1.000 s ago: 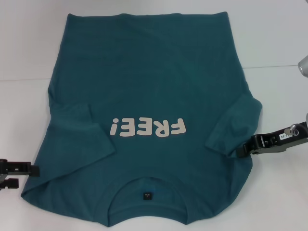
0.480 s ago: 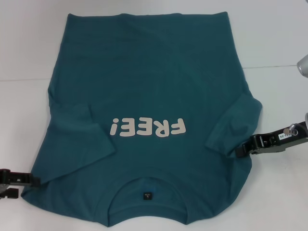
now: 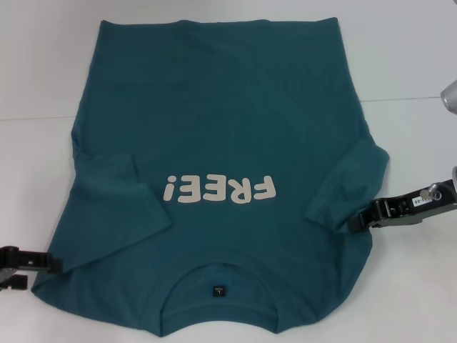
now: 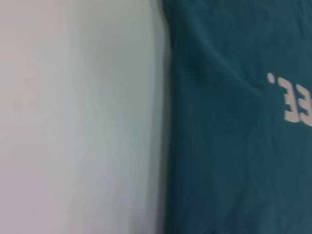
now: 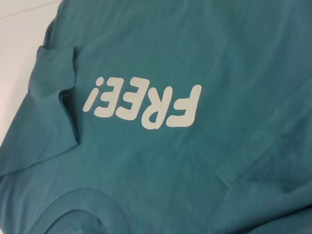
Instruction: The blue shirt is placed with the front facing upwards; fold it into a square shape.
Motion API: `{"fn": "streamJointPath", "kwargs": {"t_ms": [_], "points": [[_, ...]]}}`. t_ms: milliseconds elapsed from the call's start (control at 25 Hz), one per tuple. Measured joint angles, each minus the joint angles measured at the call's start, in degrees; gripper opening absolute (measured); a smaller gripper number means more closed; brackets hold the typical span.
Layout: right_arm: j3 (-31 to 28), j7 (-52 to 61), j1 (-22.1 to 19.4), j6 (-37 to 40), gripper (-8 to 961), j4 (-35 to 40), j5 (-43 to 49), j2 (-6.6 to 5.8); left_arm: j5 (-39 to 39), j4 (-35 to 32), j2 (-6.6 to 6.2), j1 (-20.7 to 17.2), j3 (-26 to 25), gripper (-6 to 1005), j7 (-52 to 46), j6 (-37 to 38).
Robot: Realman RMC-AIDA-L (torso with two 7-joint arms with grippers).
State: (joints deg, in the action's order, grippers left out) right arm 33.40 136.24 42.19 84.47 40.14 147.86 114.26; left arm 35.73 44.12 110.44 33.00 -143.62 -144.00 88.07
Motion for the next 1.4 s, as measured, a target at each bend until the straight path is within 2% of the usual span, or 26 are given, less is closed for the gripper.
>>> {"fn": "streamJointPath", "kwargs": {"t_ms": [920,1400], "points": [[0.0,-0.1,0.1,0.0,36,0.0,-0.2,-0.07,-1.8,-3.3,0.74,2.4,0.0,873,-0.5,-3.2],[0.0,-0.3,0.1,0.0,36,0.0,-0.2,-0.09,-1.9,-2.9,-0.14,1.9,0.0,873,-0.7,-4.5]]}}
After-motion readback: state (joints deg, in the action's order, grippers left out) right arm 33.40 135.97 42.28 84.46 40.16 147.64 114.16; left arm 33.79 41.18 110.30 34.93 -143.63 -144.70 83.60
